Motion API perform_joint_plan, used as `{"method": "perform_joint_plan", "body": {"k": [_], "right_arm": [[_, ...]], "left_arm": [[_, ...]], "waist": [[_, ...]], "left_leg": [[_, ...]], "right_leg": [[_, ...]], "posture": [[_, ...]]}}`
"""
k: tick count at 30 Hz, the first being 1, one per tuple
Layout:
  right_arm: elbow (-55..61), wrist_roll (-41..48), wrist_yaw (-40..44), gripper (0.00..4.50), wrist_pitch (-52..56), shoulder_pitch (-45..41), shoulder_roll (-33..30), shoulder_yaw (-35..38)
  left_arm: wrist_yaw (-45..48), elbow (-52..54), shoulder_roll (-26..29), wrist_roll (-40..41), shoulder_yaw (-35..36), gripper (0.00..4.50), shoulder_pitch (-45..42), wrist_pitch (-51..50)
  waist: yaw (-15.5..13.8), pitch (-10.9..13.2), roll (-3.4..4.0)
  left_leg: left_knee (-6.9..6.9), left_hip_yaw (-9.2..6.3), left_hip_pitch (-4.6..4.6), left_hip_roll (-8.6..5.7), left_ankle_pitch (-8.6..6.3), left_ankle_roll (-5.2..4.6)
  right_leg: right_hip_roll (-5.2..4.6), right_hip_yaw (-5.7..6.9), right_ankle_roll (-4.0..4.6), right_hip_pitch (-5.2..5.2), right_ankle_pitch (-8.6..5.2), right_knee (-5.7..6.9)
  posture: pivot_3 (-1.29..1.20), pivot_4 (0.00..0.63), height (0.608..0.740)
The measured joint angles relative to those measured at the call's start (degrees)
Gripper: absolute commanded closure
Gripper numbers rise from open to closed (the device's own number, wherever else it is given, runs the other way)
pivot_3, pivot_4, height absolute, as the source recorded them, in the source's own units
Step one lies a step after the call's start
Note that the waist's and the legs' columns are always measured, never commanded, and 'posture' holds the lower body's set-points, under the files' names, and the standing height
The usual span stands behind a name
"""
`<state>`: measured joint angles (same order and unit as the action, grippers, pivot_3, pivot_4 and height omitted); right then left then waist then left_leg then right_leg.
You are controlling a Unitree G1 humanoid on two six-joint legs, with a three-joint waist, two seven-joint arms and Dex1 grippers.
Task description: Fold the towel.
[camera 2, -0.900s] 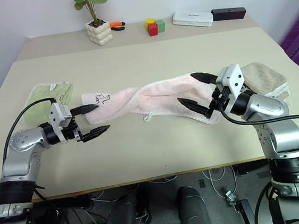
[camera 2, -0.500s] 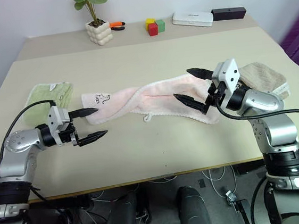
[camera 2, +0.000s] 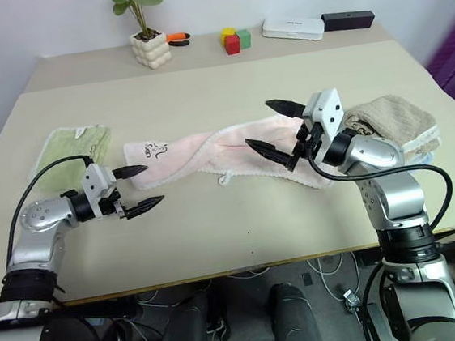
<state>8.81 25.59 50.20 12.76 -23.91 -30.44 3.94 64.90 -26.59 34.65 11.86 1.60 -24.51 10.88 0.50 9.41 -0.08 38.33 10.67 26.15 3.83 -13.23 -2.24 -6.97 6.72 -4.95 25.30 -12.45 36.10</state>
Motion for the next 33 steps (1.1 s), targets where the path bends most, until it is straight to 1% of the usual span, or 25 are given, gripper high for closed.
{"method": "perform_joint_plan", "body": {"k": [6, 7, 9, 10, 11, 14, 16, 17, 19, 23, 28, 30, 33], "right_arm": [[1.43, 0.13, -1.75, 0.04, 0.47, 1.0, 0.27, -0.17], [1.9, 0.11, -2.51, 0.01, 0.48, 1.07, 0.56, -0.15], [3.21, 0.11, -3.47, 0.0, 0.4, 1.42, 1.03, -0.14], [3.71, 0.1, -3.75, 0.0, 0.33, 1.8, 1.1, -0.14], [4.09, 0.1, -4.06, 0.0, 0.26, 2.29, 1.21, -0.11], [4.52, -0.13, -5.0, 0.0, -0.28, 4.03, 1.36, -0.1], [4.51, -0.45, -5.59, 0.0, -0.65, 4.29, 1.39, -0.1], [4.38, -0.73, -5.92, 0.0, -1.02, 4.28, 1.4, -0.09], [2.85, -2.26, -6.63, 0.0, -2.54, 4.21, 1.35, 0.04], [-4.48, -7.58, -8.16, 0.0, -5.72, 2.36, 0.22, -0.35], [-22.06, -14.73, -12.74, 0.0, -7.66, -8.08, -0.49, -0.8], [-27.35, -16.69, -13.78, 0.0, -9.07, -10.98, -0.57, -1.22], [-38.66, -19.86, -14.42, 0.0, -11.57, -17.61, -0.74, -1.87]], "left_arm": [[-1.01, -5.3, -2.57, -2.82, -3.3, 0.0, -4.39, 1.06], [-1.04, -7.26, -2.54, -3.54, -3.67, 0.25, -5.7, 1.32], [-0.8, -9.83, -2.44, -4.57, -4.49, 0.79, -7.89, 2.02], [-0.74, -10.51, -2.45, -4.93, -4.79, 1.19, -8.46, 2.24], [-0.62, -11.27, -2.49, -5.08, -5.07, 1.74, -8.99, 2.48], [-0.25, -13.03, -2.41, -5.34, -5.25, 3.14, -9.76, 3.07], [0.31, -13.59, -2.2, -5.51, -5.26, 4.22, -9.86, 3.57], [0.89, -13.57, -2.1, -5.3, -5.23, 4.48, -9.84, 3.48], [2.39, -12.64, -1.51, -4.51, -5.03, 4.48, -9.43, 2.7], [4.8, -7.87, 0.29, -1.91, -3.61, 4.48, -6.76, 0.32], [8.07, 5.1, 5.68, 3.93, 0.35, 4.48, 0.6, -4.41], [7.93, 8.51, 6.58, 5.13, 1.92, 4.48, 3.1, -5.47], [7.38, 14.21, 7.19, 6.66, 3.21, 4.48, 8.76, -6.62]], "waist": [[0.17, 0.0, -0.01], [0.21, 0.0, -0.01], [0.24, 0.0, 0.0], [0.25, -0.01, 0.0], [0.2, -0.01, 0.0], [0.21, -0.01, -0.01], [0.28, -0.01, -0.01], [0.3, -0.01, -0.01], [0.3, -0.01, -0.01], [0.37, -0.01, -0.01], [1.08, 0.03, 0.04], [0.81, 0.03, 0.05], [0.94, 0.07, 0.12]], "left_leg": [[0.01, 0.0, 0.0, 0.0, 0.0, -0.01], [0.01, 0.0, 0.0, 0.0, 0.0, -0.01], [0.0, 0.0, 0.0, 0.0, 0.0, -0.01], [0.0, 0.01, 0.0, 0.0, 0.0, -0.01], [0.01, 0.01, 0.0, 0.0, 0.0, -0.01], [0.01, 0.0, 0.0, 0.0, 0.0, -0.01], [0.01, 0.0, -0.01, 0.01, 0.0, -0.01], [0.01, 0.0, -0.01, 0.01, 0.0, -0.01], [0.01, 0.01, -0.01, 0.01, 0.0, -0.01], [0.01, 0.01, 0.0, 0.01, 0.0, -0.01], [-0.06, 0.06, 0.0, 0.03, 0.01, 0.01], [-0.09, 0.09, -0.01, 0.03, 0.02, 0.03], [-0.09, 0.17, -0.01, 0.02, 0.02, 0.03]], "right_leg": [[0.01, 0.0, 0.0, 0.01, 0.0, 0.01], [0.01, 0.0, 0.0, 0.02, 0.0, 0.01], [0.01, 0.0, 0.0, 0.02, 0.0, 0.01], [0.01, 0.0, 0.0, 0.01, 0.0, 0.01], [0.01, 0.0, 0.0, 0.0, 0.0, 0.01], [0.01, 0.0, 0.0, 0.0, 0.0, 0.01], [0.01, 0.0, 0.0, 0.01, 0.0, 0.01], [0.01, 0.0, 0.0, 0.01, 0.0, 0.02], [0.01, 0.0, 0.0, 0.01, 0.0, 0.01], [0.01, -0.01, 0.0, 0.02, 0.0, 0.01], [0.01, -0.02, 0.01, 0.08, -0.02, 0.02], [0.01, -0.02, 0.01, 0.08, -0.02, 0.01], [0.01, -0.07, 0.01, 0.09, -0.02, 0.01]], "posture": [[0.0, 0.15, 0.74], [0.0, 0.15, 0.74], [0.0, 0.15, 0.74], [0.0, 0.15, 0.74], [0.0, 0.15, 0.74], [0.0, 0.15, 0.74], [0.0, 0.15, 0.74], [0.0, 0.15, 0.74], [0.0, 0.15, 0.74], [0.0, 0.15, 0.74], [0.0, 0.15, 0.74], [0.0, 0.15, 0.74], [0.0, 0.15, 0.74]]}}
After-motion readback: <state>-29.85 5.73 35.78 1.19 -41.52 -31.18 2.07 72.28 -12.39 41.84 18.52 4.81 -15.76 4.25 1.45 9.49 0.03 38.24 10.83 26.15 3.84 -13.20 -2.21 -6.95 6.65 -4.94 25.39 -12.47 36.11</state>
